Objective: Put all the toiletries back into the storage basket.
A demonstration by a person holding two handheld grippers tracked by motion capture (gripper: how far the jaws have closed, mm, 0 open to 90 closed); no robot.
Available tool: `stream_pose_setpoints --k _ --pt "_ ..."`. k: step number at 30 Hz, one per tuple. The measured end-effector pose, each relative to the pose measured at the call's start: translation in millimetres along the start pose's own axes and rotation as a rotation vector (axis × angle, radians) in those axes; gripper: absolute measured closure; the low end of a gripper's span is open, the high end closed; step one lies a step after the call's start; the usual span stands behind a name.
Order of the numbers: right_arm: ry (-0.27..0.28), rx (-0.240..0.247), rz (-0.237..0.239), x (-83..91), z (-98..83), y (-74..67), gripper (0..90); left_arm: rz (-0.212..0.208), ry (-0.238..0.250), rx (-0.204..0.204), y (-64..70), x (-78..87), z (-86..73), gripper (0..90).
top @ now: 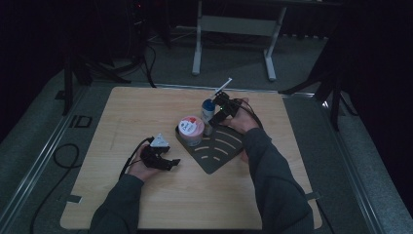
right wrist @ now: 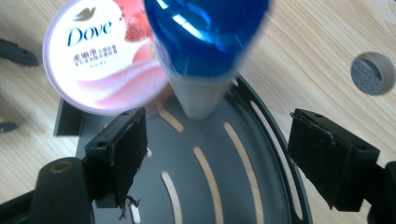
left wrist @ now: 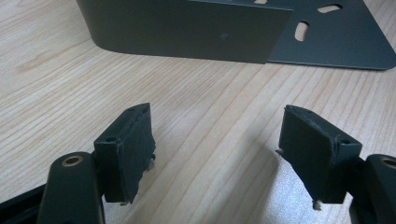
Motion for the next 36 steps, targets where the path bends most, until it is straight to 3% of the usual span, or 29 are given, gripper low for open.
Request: stream_pose_setpoints --k 6,12,24,31,36 --pt "0.003 -0.014 -0.014 14.6 -14.5 10.6 14.9 0.001 0.002 -0.001 0.2 -0.7 0.2 25.7" --pt "-0.010 0.016 -0.047 28.1 -25.1 17.9 16.6 0.003 0.001 -0.002 0.3 -1.0 0.2 25.7" --pt "0.007 0.039 -0.063 59.0 -46.0 36.5 62.7 0.004 0.004 -0.003 0.5 -1.0 0.1 25.7" --pt "0.009 0.025 -0.093 78.4 -62.7 53.0 82.2 0.004 0.002 -0.006 0.5 -0.9 0.1 25.7" --pt "0.000 0.032 -0.127 92.2 -72.8 59.5 89.9 0.004 0.003 -0.005 0.3 -1.0 0.1 25.7"
Point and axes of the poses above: each handheld gripper's, and its own axes: x roughly backward along the jaws, z roughly out of its top, y roughly to its right, the point moved 7 cm from there along -x, roughly forward along the jaws, and after that the axes turned 13 degrees about y, right-handed, at the moved point
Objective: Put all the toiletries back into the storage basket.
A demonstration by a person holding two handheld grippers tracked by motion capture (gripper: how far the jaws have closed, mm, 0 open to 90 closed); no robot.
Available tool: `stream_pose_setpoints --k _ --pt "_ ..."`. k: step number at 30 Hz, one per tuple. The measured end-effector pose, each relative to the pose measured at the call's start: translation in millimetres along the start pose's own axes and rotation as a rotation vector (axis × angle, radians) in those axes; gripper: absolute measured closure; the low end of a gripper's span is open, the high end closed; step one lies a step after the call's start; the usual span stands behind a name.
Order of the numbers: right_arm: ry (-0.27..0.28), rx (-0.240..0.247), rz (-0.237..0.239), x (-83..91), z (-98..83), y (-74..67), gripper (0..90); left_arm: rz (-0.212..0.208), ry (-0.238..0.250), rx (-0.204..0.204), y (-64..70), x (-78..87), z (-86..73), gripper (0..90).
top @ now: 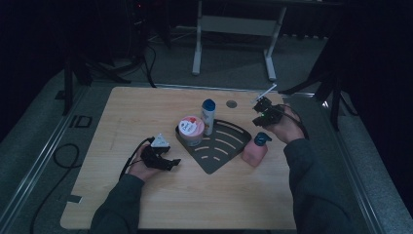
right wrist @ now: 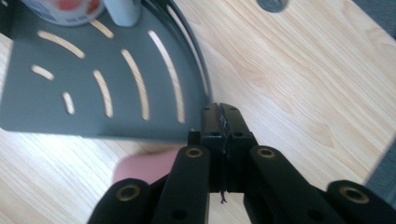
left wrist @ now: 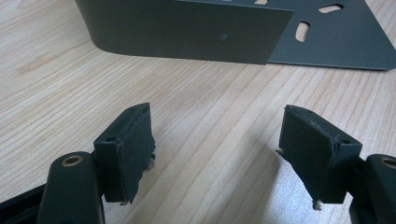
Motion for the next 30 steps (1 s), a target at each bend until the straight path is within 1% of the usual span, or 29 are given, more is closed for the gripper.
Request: stream_pose_setpoints --k 4,6,10,12,14,21,25,30 --pt "-0.021 0.014 -0.024 7.2 -9.7 2.6 90.0 -0.001 0.002 0.002 0.0 -0.1 0.0 25.7" --pt "-0.033 0.015 -0.028 9.4 -15.9 3.4 90.0 -0.001 0.002 0.001 0.0 0.0 0.0 25.7" --pt "-0.038 -0.001 -0.030 14.6 -26.9 6.8 90.0 -0.001 0.002 0.002 0.0 0.0 0.0 25.7" --pt "-0.037 -0.010 -0.026 18.2 -31.5 7.2 90.0 -0.002 0.002 0.003 -0.1 0.0 0.0 25.7" --pt "-0.041 -0.002 -0.028 22.1 -35.9 6.4 90.0 -0.003 0.003 0.004 0.0 0.0 0.1 25.7" --pt "-0.048 0.020 -0.008 34.9 -48.7 0.0 90.0 -0.001 0.003 0.003 0.0 -0.2 0.1 25.7" --pt "-0.052 0.045 0.002 38.0 -52.1 -2.6 90.0 -0.002 0.003 0.003 -0.1 -0.2 0.1 25.7" --pt "-0.059 0.053 0.008 40.1 -54.7 -4.4 90.0 -0.003 0.004 0.005 -0.1 -0.3 0.1 25.7"
Point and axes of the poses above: each handheld gripper's, and its own axes: x roughly backward along the jaws, z roughly out of its top, y roughly to its right, the point moved 7 cm from there along -x, roughly forward along the jaws, and after that the axes turned 13 degrees about y, right-handed, at the moved point
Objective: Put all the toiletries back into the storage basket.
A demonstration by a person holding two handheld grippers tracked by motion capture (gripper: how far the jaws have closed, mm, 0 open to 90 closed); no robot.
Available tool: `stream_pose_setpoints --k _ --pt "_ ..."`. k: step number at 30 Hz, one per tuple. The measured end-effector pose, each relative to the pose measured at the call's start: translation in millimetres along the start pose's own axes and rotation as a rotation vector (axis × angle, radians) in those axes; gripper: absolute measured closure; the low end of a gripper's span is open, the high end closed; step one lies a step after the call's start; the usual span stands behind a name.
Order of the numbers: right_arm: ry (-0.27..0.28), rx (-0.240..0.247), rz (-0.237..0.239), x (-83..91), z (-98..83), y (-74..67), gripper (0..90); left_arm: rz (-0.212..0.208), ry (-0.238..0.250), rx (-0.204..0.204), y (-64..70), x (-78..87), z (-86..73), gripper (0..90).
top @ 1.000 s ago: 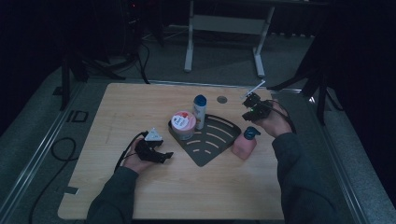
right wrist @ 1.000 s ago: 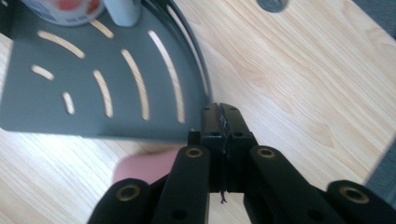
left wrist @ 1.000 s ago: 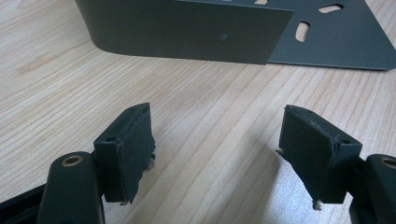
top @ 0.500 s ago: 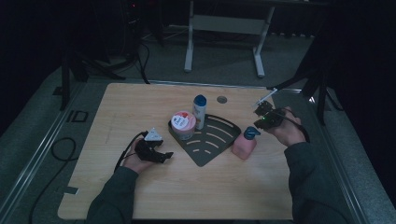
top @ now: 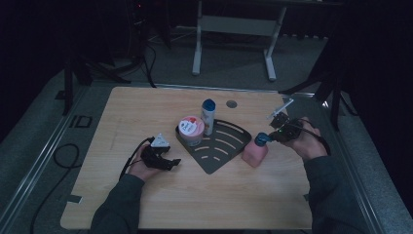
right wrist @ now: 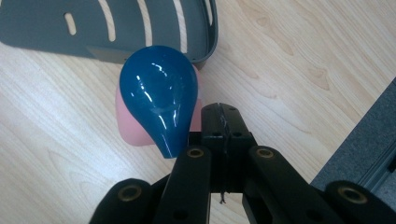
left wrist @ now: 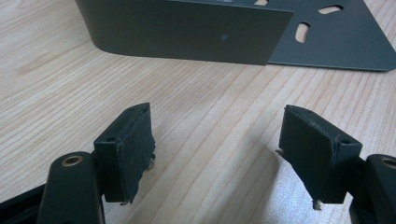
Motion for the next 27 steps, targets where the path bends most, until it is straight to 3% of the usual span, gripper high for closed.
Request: stream_pose_setpoints --k 13,27 --pt "0.001 0.024 0.043 5.2 -9.2 -12.8 90.0 0.001 -0.002 -0.006 0.0 -0.5 0.2 25.7" --pt "0.001 0.076 0.154 21.0 -11.3 -47.1 90.0 0.000 -0.002 -0.006 0.4 -1.4 0.7 25.6"
Point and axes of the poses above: each handheld gripper's, and its own axes: x roughly backward along the jaws, z roughly out of its top, y roughly to its right, the point moved 7 cm from there along -x, roughly forward along the jaws, and after that the axes turned 13 degrees about y, right-handed, at the moved point
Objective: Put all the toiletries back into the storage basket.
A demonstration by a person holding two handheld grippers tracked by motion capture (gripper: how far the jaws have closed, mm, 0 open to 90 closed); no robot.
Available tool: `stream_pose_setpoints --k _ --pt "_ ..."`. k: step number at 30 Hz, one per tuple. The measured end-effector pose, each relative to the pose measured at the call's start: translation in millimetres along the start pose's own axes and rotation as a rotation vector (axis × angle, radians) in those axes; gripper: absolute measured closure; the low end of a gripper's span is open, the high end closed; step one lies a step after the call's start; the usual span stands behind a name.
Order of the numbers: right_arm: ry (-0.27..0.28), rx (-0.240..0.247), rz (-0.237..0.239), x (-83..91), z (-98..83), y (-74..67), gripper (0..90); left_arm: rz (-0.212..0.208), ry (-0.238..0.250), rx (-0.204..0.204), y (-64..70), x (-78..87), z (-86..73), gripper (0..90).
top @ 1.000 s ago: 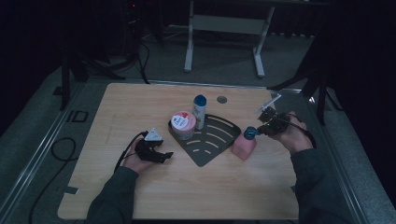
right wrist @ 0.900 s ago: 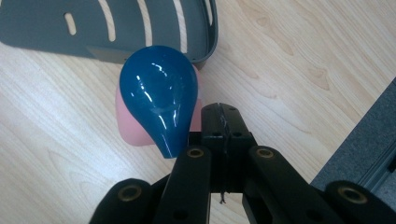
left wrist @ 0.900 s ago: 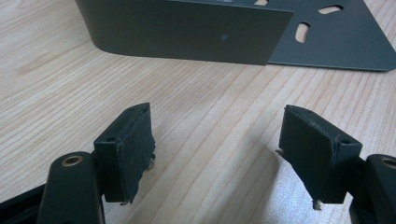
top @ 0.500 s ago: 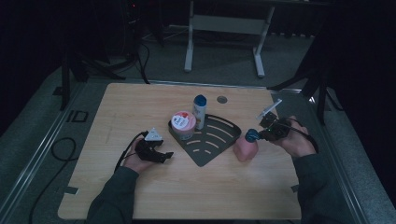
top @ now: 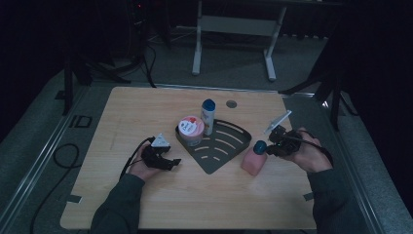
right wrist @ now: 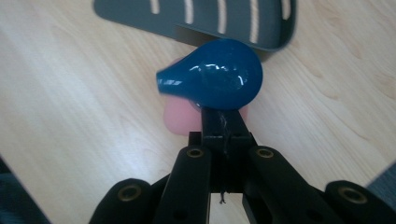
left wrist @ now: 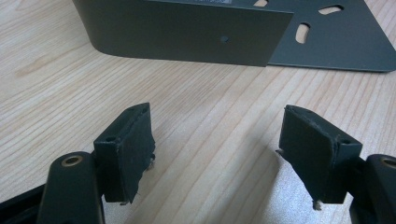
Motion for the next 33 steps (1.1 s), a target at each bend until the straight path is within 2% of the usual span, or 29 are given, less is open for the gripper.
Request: stream_pose_setpoints --k 3,6,8,9,10,11,15,19,25,33 --pt "0.011 -0.001 0.024 -0.2 0.4 -4.3 90.0 -0.001 0.000 -0.001 0.0 0.0 0.0 25.6" --pt "0.009 -0.011 0.024 0.6 -2.2 -4.1 89.8 -0.002 0.000 0.000 0.0 0.0 0.0 25.6" --pt "0.010 -0.026 0.017 1.3 -4.7 -2.5 81.0 -0.003 -0.001 -0.002 -0.2 0.0 0.0 25.6" --pt "0.010 -0.026 0.017 1.3 -4.7 -2.5 81.0 -0.003 -0.001 -0.002 -0.2 0.0 0.0 25.6" --pt "0.008 -0.028 0.016 1.2 -5.7 -2.5 77.4 -0.002 0.001 0.001 0.1 -0.2 0.1 25.6" --pt "0.002 -0.031 0.021 -1.1 -8.0 -4.4 65.7 -0.002 0.001 0.000 0.0 -0.1 0.1 25.6" --pt "0.001 -0.053 0.006 -7.6 -8.0 -7.2 47.6 -0.002 0.001 0.001 0.2 -0.2 0.1 25.6" --pt "0.013 -0.074 -0.014 -11.8 -5.6 -5.6 38.4 -0.002 0.001 0.001 0.1 -0.2 0.1 25.6" --pt "0.014 -0.078 -0.021 -19.4 -1.7 -4.9 34.5 -0.003 0.001 0.001 0.1 -0.1 0.1 25.6" --pt "0.004 -0.075 -0.020 -30.7 1.3 -5.5 34.6 -0.004 0.001 0.002 -0.1 -0.1 0.1 25.6"
Point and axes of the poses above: each handheld gripper's, and its own axes: x roughly backward along the jaws, z roughly out of its top, y roughly to its right, the point moved 7 cm from there along -x, roughly forward along the jaws, and after that the axes turned 13 degrees about y, right-handed, at the moved point
